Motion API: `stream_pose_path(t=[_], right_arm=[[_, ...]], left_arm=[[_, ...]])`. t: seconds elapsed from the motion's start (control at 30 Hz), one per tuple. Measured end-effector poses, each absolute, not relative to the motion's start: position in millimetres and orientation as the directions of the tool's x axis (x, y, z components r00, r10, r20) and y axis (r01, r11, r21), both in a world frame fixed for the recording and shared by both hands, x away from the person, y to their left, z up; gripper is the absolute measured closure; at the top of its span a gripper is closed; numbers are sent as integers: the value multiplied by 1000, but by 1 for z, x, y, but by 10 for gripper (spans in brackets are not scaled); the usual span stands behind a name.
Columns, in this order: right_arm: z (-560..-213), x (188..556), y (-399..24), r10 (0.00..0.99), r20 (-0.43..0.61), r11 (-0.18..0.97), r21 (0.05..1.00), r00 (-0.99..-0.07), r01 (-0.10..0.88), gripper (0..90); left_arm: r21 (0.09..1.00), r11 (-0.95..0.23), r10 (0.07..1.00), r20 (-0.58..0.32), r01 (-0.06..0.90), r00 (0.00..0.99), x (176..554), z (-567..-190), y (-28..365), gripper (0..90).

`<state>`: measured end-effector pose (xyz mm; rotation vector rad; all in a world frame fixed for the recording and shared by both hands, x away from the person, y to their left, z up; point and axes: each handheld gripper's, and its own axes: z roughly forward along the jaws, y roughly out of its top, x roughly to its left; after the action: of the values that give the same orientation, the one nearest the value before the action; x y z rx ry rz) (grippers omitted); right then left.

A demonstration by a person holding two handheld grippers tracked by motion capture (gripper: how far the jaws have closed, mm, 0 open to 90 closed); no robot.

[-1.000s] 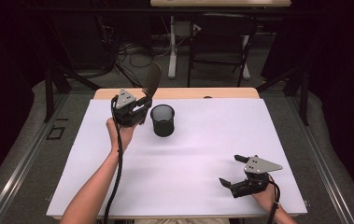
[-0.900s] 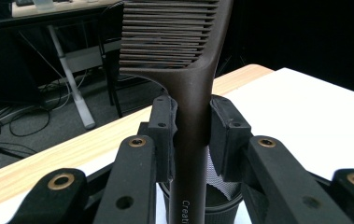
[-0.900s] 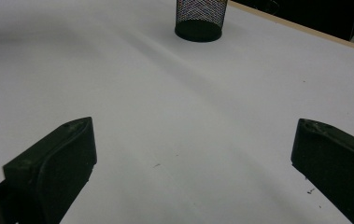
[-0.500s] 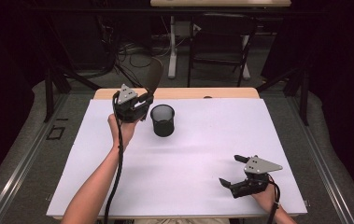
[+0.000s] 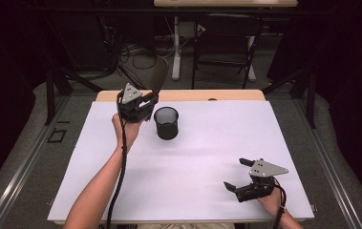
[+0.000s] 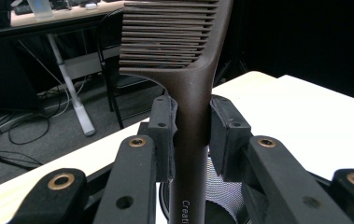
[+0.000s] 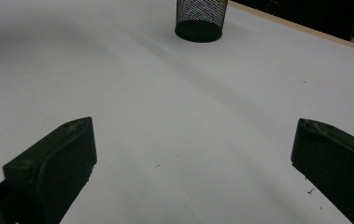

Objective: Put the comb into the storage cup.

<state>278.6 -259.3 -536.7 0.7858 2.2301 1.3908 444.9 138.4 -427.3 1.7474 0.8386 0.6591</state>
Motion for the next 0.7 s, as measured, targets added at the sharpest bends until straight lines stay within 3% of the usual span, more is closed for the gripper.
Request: stream_pose_path(t=[0.7], right_arm=[[-537, 279, -259, 645, -35, 349, 902, -763, 253, 0]], left_arm=[[952, -227, 783, 55, 203, 619, 454, -427, 132, 724]])
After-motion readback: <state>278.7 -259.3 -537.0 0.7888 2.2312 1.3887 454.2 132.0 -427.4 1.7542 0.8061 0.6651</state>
